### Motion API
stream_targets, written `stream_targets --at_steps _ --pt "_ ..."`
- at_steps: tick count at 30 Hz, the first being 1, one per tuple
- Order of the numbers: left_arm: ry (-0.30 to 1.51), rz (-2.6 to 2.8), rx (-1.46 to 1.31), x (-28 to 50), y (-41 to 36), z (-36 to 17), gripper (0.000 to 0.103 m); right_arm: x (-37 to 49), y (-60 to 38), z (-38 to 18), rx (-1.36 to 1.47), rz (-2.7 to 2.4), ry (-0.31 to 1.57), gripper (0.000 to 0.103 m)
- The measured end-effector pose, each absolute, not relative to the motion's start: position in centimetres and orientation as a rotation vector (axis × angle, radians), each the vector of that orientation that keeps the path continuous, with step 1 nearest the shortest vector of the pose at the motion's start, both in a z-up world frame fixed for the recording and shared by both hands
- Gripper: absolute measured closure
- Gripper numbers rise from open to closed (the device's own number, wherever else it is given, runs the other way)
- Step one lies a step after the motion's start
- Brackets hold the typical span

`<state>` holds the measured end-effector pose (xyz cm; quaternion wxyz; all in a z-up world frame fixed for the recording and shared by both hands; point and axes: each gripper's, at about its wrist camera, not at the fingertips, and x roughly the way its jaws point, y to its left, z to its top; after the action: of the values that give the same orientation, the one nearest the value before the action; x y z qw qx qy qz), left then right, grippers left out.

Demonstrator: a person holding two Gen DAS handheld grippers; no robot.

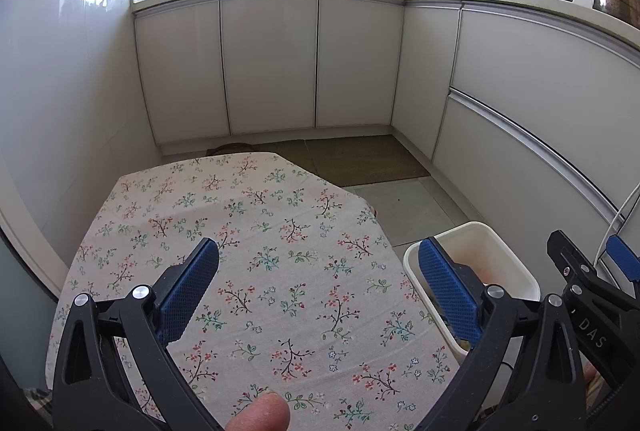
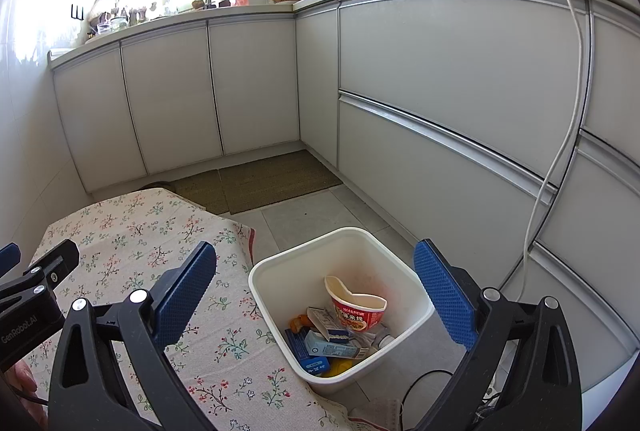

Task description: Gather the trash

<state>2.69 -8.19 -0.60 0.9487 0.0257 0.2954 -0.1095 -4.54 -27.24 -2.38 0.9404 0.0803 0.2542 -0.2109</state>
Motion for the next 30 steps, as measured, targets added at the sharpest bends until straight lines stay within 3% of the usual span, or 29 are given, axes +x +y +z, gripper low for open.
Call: stream_targets --at_steps 30 --pt "0.630 -0.213 0.029 3.10 -7.62 -1.30 0.007 -4.31 -27.35 -2.66 0.160 -0.419 0.529 0.007"
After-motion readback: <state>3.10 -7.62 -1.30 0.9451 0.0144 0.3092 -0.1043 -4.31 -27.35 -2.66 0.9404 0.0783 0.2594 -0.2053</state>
